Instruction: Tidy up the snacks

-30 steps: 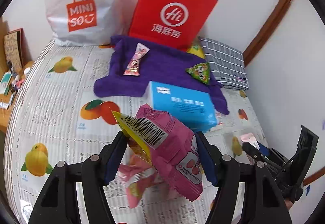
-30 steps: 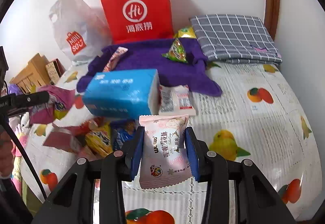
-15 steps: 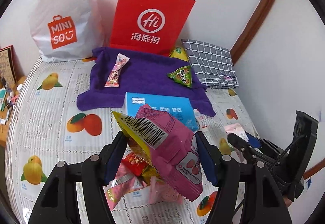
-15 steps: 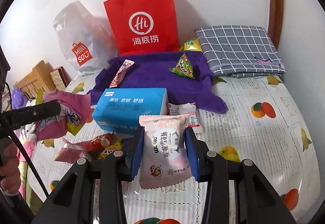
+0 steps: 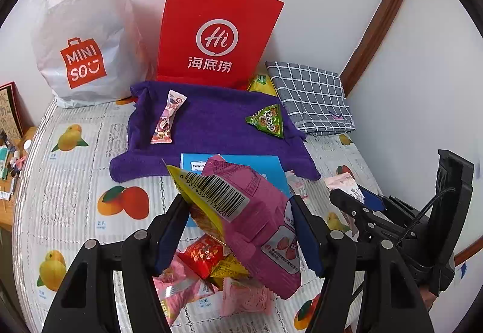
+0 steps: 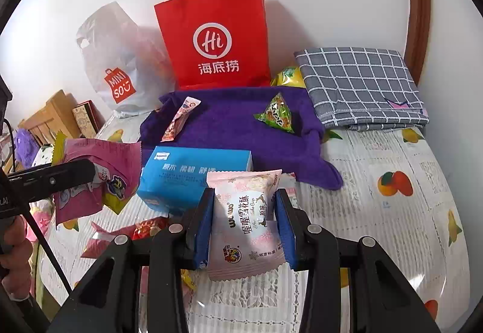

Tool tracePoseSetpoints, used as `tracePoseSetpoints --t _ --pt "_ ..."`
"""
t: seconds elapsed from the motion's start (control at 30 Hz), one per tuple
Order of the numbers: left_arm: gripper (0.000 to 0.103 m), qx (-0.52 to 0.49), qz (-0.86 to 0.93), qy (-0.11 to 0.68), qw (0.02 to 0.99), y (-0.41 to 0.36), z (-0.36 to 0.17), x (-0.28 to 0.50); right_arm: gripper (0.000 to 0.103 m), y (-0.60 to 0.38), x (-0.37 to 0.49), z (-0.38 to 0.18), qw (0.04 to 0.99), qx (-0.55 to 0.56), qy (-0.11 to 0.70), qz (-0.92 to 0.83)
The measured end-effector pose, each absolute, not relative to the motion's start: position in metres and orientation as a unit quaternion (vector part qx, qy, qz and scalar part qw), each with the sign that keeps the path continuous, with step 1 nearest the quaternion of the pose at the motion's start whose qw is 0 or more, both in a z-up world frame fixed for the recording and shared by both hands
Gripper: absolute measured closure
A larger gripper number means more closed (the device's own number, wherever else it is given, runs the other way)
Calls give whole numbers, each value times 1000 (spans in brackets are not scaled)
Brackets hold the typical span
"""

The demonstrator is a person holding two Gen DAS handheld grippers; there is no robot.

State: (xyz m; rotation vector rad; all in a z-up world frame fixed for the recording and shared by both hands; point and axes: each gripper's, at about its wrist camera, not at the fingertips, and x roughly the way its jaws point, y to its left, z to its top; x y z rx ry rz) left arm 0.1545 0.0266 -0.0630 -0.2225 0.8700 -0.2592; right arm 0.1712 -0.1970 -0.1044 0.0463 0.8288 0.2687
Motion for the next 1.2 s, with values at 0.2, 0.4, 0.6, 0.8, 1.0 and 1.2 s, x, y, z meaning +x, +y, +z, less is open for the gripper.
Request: tracePoseSetpoints --t 0.2,0.4,0.6,0.8,1.0,1.2 --pt "37 -104 -125 419 893 28 -61 161 63 -194 182 -101 907 25 399 130" --pt "37 -100 -124 418 894 28 -57 173 63 -193 192 -93 911 25 392 126" --pt "37 -95 -129 418 894 27 -55 183 63 -191 204 -90 911 27 393 122" --pt "37 -91 -132 420 893 27 -55 195 63 -188 216 -89 910 25 395 121" --pt "37 -93 -132 424 891 28 -57 208 63 -187 230 -92 909 26 399 119" --pt "37 -86 -131 426 891 28 -58 224 63 -187 243 -94 909 28 400 117"
